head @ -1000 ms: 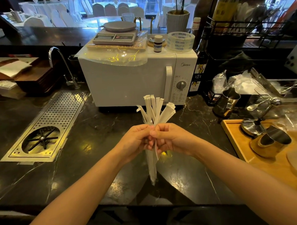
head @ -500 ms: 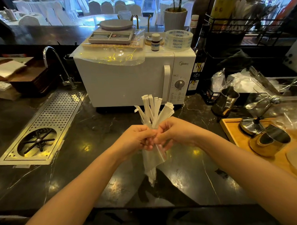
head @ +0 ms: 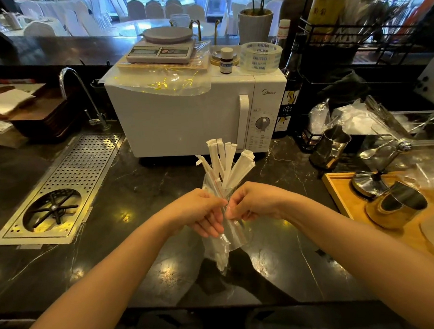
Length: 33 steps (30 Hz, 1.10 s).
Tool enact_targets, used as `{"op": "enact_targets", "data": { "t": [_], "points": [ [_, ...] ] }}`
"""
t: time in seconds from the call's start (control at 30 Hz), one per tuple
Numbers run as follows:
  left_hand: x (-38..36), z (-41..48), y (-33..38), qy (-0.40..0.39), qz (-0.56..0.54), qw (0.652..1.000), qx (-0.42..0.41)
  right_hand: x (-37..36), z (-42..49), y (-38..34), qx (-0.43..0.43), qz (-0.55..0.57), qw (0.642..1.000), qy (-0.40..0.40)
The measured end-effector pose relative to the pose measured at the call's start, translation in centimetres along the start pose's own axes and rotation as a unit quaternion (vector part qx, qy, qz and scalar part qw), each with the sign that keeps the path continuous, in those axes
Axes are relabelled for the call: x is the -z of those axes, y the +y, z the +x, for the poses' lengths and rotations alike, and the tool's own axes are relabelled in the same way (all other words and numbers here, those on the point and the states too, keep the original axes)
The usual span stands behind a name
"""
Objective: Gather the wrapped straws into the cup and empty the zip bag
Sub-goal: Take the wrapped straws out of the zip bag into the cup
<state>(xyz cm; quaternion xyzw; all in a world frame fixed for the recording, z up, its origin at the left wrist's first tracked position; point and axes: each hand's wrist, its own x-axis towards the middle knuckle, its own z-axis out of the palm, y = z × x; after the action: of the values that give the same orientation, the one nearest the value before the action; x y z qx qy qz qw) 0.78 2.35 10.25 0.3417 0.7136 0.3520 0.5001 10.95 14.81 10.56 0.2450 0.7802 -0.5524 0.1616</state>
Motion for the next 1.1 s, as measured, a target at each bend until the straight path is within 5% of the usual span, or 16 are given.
{"op": "enact_targets", "data": {
  "t": [0.6, 1.1],
  "points": [
    [0.1, 0.1, 0.5, -0.041, -0.036, 0.995, -0.078, 0.1, 0.1, 0.4, 0.028, 0.099, 0.995, 0.011],
    [-1.0, 0.8, 0.2, 0.087, -0.1, 0.979, -0.153, -0.4, 0.9, 1.4, 0.099, 0.372, 0.922, -0.03]
  ]
}}
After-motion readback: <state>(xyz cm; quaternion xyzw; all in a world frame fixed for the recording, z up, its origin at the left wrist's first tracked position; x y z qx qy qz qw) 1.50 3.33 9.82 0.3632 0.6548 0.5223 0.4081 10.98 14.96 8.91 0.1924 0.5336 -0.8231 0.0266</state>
